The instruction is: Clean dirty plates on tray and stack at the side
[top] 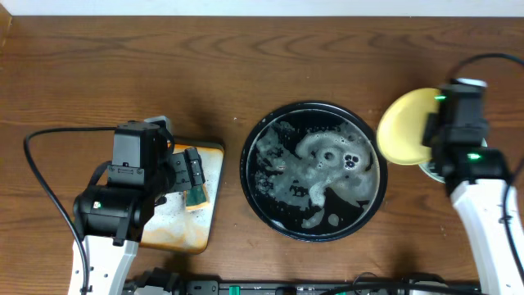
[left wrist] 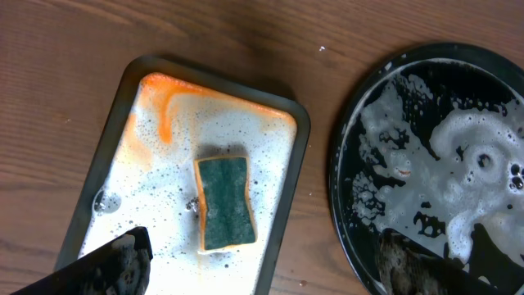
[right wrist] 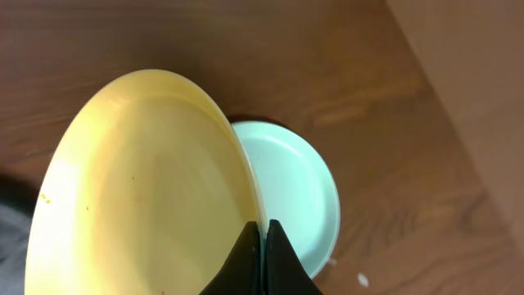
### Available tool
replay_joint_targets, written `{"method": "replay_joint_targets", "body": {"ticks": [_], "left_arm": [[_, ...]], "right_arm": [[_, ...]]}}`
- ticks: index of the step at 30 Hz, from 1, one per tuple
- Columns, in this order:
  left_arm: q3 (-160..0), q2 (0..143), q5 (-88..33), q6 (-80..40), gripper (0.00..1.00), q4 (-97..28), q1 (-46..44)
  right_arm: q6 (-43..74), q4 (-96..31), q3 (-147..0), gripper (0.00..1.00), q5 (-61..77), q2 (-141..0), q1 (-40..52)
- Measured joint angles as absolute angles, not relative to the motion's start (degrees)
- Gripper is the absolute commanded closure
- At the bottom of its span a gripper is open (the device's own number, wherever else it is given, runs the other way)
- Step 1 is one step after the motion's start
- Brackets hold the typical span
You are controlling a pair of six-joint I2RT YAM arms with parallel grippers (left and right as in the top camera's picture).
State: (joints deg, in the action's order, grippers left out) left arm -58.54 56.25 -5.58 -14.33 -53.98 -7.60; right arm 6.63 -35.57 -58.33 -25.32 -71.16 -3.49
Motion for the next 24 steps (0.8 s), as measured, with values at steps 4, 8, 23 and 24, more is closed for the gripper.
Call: {"method": "replay_joint_targets", "body": {"ticks": [4,8,23,24], "left_arm": [[-58.54,56.25,-5.58,-14.33,0.12,-54.00,-7.60],[-58.54,56.25,-5.58,-14.33,0.12,-54.00,-7.60],[-58.54,56.25,-5.58,-14.33,0.12,-54.00,-7.60],[-58.54,56.25,-5.58,-14.33,0.12,-53.98,-7.60]], "right_arm": [[8.99,-35.38,-58.33,0.99,-18.31,-72.38,-15.88],[11.00,-35.14,-58.33,0.99,-13.15,-76.38,-25.04],[14.00,-28.38,-58.33,0.52,-4.23,-87.61,-31.55],[14.09,-28.42,-58.33,0.52,-3.53,-86.91,-31.57]]}}
